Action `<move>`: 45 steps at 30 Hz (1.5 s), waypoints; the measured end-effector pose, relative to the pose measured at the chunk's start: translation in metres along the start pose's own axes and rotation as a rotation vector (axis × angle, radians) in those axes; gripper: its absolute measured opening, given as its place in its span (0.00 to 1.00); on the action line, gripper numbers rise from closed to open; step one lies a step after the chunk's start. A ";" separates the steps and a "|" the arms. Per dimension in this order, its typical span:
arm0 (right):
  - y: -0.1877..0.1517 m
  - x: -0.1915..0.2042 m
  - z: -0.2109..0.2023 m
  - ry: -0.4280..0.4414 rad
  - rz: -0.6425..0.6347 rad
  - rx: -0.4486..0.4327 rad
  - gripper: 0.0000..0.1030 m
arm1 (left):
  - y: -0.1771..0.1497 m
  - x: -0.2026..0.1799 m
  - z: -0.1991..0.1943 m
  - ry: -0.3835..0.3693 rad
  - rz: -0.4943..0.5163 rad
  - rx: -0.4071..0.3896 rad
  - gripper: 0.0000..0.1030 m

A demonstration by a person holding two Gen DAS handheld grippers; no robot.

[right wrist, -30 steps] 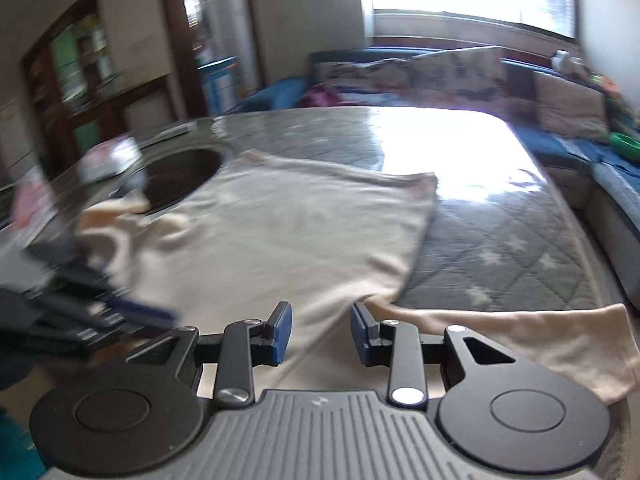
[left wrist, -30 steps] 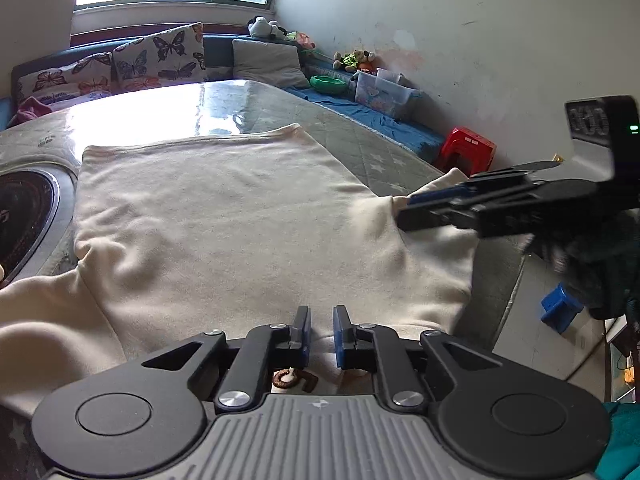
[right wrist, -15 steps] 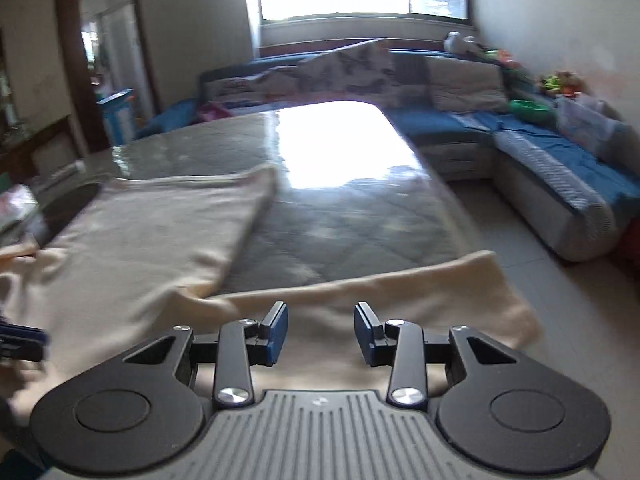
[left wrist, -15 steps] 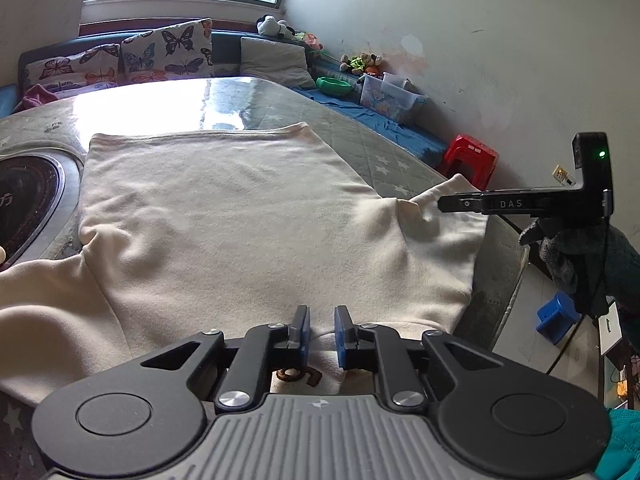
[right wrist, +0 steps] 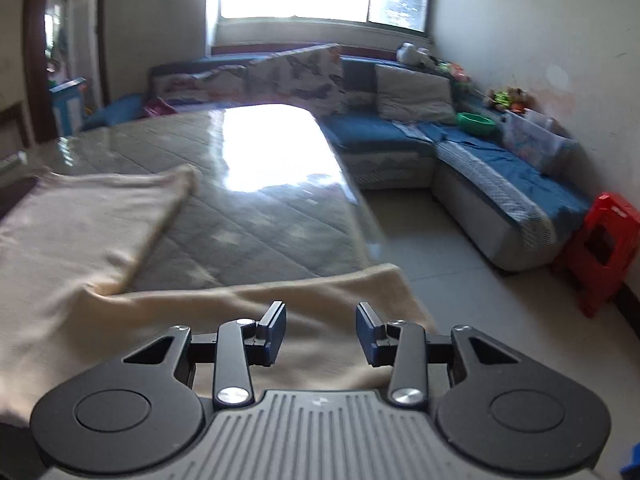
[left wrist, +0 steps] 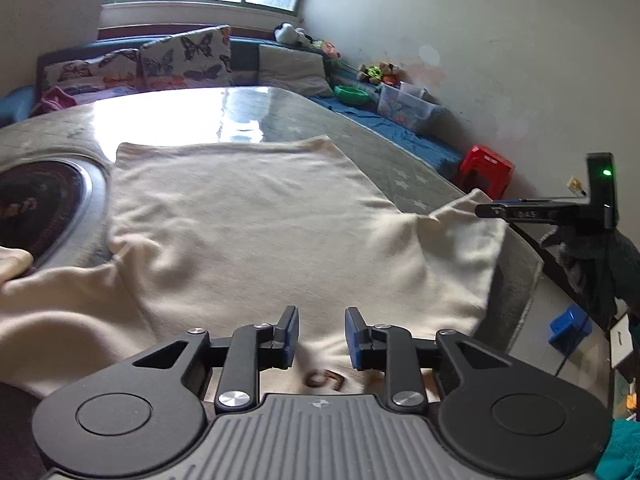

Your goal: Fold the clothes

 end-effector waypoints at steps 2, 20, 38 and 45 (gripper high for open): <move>0.007 0.021 -0.005 0.076 -0.025 -0.018 0.44 | 0.006 0.013 -0.003 0.033 -0.028 -0.017 0.27; 0.012 0.186 0.007 0.444 -0.327 0.019 0.52 | 0.020 0.088 -0.021 0.206 -0.210 -0.141 0.27; 0.005 0.196 0.012 0.465 -0.341 0.045 0.56 | 0.013 0.148 -0.015 0.590 -0.143 -0.055 0.19; 0.005 0.196 0.013 0.460 -0.341 0.043 0.56 | 0.008 0.167 -0.067 0.591 -0.289 -0.218 0.05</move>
Point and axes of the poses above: each gripper's, at about its wrist camera, not at the fingertips, and z roughly the way its jaws point, x to its left, y to its top, the point moved 4 cm from there along z, roughly the way its jaws point, and after that the axes turned 4 degrees about x, right-handed, at the moved point
